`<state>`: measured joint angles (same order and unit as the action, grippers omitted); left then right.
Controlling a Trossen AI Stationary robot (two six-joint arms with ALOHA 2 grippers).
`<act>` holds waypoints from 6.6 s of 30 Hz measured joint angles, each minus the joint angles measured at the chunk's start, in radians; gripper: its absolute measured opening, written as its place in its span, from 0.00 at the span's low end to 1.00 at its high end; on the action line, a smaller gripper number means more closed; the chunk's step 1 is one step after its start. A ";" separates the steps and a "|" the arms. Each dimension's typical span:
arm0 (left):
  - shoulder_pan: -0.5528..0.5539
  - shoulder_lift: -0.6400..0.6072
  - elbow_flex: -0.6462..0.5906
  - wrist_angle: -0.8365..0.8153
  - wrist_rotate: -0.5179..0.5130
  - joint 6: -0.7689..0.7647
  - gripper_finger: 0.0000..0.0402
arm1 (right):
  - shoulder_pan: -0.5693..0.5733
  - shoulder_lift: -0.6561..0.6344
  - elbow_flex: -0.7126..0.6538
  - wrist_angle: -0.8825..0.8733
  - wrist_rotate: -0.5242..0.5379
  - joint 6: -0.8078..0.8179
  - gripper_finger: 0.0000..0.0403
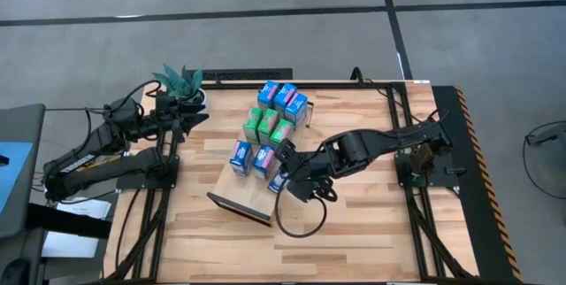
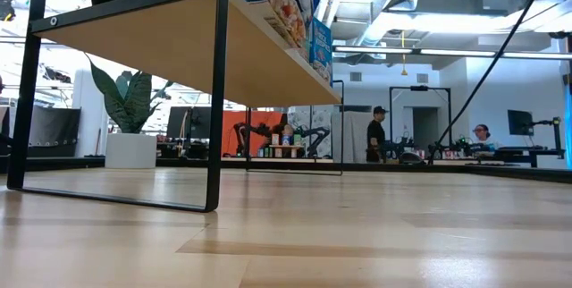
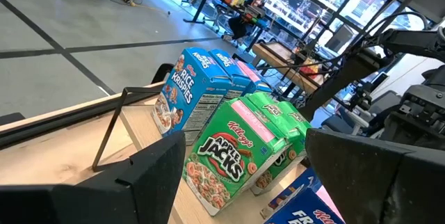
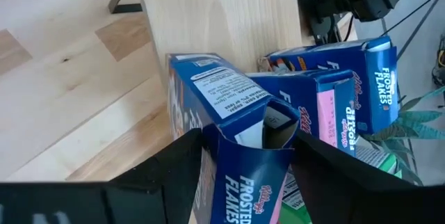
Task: Stack cereal on shelf
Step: Put the blue cereal box on the shelf aligned with the other blue cereal boxes, then return to Home Position
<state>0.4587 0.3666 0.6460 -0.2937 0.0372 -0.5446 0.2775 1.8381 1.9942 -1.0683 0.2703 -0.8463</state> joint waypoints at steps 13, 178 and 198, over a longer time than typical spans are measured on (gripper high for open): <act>0.000 0.000 0.000 0.000 0.000 0.000 0.71 | -0.012 0.000 -0.032 0.053 -0.002 0.015 0.60; 0.054 -0.155 0.154 -0.217 0.037 0.159 0.71 | -0.019 -0.976 -0.575 0.403 0.249 0.792 0.75; 0.054 -0.363 -0.147 -0.276 0.045 0.061 0.71 | -0.097 -1.768 -1.418 0.823 0.255 1.015 0.75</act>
<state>0.5125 0.0036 0.4988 -0.5694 0.0822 -0.4840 0.1802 0.0703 0.5765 -0.2453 0.5255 0.1688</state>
